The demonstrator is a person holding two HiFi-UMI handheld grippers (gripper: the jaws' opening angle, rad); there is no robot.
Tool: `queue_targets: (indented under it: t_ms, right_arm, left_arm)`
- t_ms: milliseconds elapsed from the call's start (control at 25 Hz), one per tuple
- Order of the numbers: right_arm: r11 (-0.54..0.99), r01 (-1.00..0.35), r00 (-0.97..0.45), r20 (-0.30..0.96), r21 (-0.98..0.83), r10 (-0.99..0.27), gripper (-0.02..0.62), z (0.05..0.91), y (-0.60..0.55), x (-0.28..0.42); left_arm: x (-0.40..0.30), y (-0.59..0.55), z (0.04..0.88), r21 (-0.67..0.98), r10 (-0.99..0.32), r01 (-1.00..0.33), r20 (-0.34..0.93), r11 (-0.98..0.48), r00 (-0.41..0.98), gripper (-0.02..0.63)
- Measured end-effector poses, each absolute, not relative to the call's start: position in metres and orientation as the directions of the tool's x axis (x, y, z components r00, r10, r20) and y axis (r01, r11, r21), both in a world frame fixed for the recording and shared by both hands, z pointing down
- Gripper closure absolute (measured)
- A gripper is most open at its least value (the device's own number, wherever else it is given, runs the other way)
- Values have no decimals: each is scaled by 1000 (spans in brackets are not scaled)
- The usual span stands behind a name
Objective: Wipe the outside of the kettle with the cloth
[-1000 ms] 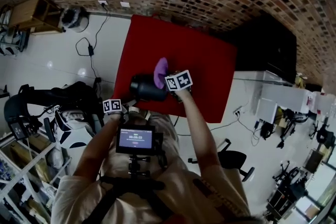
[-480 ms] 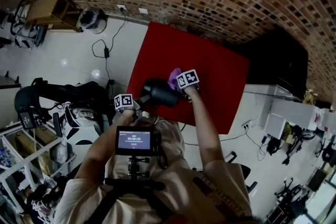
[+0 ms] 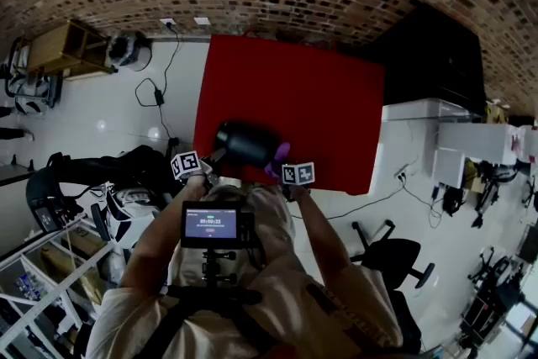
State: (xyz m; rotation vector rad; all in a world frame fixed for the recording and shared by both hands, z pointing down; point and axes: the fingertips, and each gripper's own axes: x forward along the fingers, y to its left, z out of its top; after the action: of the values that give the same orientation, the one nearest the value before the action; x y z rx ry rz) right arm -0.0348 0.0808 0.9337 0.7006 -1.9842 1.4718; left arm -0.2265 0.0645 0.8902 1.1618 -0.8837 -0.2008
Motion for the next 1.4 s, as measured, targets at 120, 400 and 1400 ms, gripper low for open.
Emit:
queue_targets:
  t_ms: [120, 400, 1400]
  right_arm:
    - [338, -675, -699, 715, -656, -9, 505, 933, 116, -43]
    - [450, -622, -717, 697, -641, 2, 502, 892, 111, -28]
    - [655, -631, -675, 710, -415, -200, 500, 812, 66, -87]
  left_arm:
    - [-227, 61, 892, 859, -577, -271, 497, 435, 648, 488]
    - [-236, 56, 887, 878, -619, -395, 472, 270, 628, 491]
    - [-250, 62, 991, 324, -257, -946, 913, -14, 317, 372]
